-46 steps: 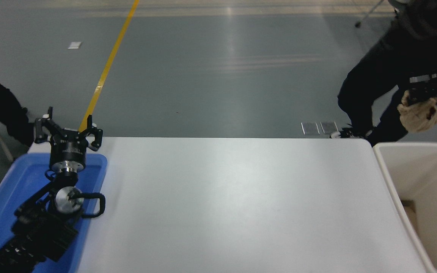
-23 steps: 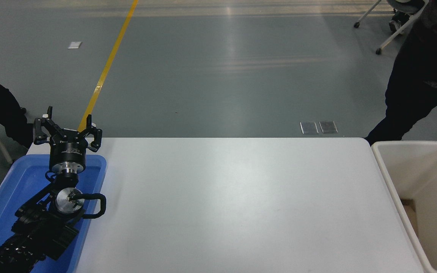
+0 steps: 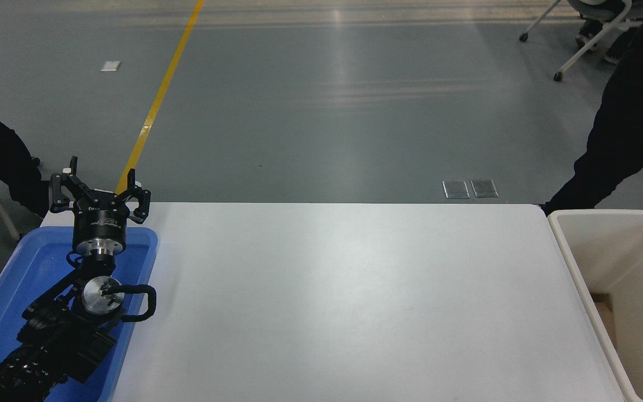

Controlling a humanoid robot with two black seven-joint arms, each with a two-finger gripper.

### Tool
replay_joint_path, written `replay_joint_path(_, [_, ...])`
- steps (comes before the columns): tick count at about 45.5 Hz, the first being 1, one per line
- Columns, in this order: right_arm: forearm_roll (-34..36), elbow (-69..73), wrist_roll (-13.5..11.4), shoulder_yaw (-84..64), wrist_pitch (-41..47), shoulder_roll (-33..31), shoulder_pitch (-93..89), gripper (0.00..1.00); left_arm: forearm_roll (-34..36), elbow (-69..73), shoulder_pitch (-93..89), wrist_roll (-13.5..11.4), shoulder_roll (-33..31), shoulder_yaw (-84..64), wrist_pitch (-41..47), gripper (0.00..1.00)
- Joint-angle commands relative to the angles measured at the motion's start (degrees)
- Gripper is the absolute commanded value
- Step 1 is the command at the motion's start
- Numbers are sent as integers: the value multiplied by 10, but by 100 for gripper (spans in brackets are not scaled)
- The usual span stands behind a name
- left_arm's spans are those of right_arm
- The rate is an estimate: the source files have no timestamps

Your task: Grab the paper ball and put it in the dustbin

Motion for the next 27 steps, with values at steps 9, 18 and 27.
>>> replay_joint_path(9, [10, 15, 1, 18, -8, 24, -27, 100, 0, 0, 0, 0, 0, 0, 0, 99])
replay_joint_path(18, [8, 24, 1, 17, -6, 23, -25, 100, 0, 0, 0, 0, 0, 0, 0, 99])
replay_joint_path(27, [6, 40, 1, 13, -5, 6, -4, 100, 0, 0, 0, 0, 0, 0, -1, 99])
